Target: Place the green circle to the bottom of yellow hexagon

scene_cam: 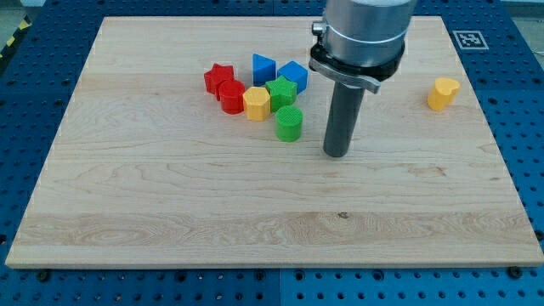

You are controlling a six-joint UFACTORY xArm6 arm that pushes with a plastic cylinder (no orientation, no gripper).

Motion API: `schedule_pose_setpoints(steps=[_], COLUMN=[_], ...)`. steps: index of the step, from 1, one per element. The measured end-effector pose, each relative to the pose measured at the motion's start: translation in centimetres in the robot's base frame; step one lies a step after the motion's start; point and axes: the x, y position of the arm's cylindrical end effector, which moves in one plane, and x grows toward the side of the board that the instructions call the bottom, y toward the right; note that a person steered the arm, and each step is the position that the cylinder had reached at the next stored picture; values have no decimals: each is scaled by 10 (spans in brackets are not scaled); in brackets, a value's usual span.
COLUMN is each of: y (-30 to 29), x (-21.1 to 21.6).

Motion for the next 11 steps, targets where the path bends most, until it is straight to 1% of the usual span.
schedule_pose_setpoints(steps=[1,2,3,4,5,6,7,8,10,11], y=[-4,-21,-50,-63,-63,-63,-63,-88,-220,-222], x=[-16,-26,-26,-31,-45,-18,21,26,26,26])
